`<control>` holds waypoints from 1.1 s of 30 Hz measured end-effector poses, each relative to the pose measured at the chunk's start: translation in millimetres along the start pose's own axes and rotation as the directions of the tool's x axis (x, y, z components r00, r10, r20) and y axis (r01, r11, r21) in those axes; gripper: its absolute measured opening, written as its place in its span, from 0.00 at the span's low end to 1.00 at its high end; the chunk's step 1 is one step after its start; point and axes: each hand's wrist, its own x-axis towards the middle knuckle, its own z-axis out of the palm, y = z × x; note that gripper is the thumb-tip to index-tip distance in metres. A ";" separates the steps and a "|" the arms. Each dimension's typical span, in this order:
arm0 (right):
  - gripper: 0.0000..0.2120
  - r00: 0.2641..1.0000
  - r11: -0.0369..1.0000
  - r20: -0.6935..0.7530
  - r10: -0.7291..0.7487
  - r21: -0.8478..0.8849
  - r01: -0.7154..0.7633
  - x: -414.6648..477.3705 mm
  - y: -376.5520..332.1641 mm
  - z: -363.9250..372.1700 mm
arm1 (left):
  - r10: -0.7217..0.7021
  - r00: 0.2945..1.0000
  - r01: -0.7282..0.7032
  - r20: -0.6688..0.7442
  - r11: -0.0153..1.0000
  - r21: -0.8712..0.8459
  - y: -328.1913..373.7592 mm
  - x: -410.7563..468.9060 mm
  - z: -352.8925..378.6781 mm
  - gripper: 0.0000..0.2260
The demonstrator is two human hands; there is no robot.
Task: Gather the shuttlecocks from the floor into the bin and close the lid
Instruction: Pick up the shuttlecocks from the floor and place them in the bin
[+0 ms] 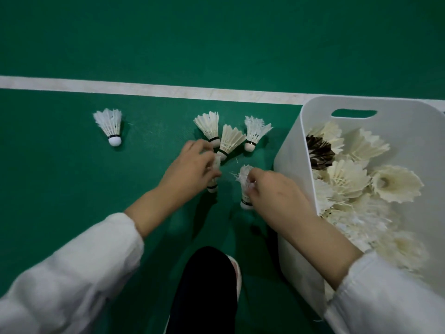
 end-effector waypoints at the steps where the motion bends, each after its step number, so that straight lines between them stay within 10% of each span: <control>1: 0.02 1.000 1.000 -0.026 -0.003 0.012 0.003 -0.1 0.1 -0.8 | -0.022 1.000 0.024 0.021 0.997 -0.076 0.5 2.5 -5.2 0.10; 5: 0.05 0.991 0.999 -0.129 -0.016 0.035 0.021 0.4 0.5 -3.9 | -0.162 0.985 0.167 0.057 0.979 -0.116 13.8 23.8 -11.5 0.11; 11: 0.06 0.979 0.998 -0.203 -0.002 0.068 0.016 1.8 -0.6 -6.6 | -0.204 0.971 0.152 0.122 0.927 0.342 40.7 61.4 4.6 0.34; 15: 0.07 0.972 0.994 -0.235 0.010 0.105 0.015 0.4 1.7 -7.9 | -0.211 0.970 0.146 0.122 0.904 0.402 35.0 57.6 11.2 0.24; 19: 0.07 0.969 0.981 -0.247 0.026 0.192 0.023 0.9 1.8 -8.8 | -0.221 0.975 0.201 0.022 0.922 0.330 27.1 42.7 8.4 0.08; 25: 0.04 0.979 0.858 -0.186 0.085 0.513 0.022 -4.7 -6.6 -47.6 | -0.313 0.949 0.314 -0.028 0.940 0.133 28.3 1.0 -11.5 0.11; 33: 0.03 0.930 0.950 -0.340 0.138 0.310 -0.028 -64.8 60.2 -145.1 | -0.211 0.956 0.151 -0.206 0.950 -0.274 100.5 -41.1 -58.1 0.08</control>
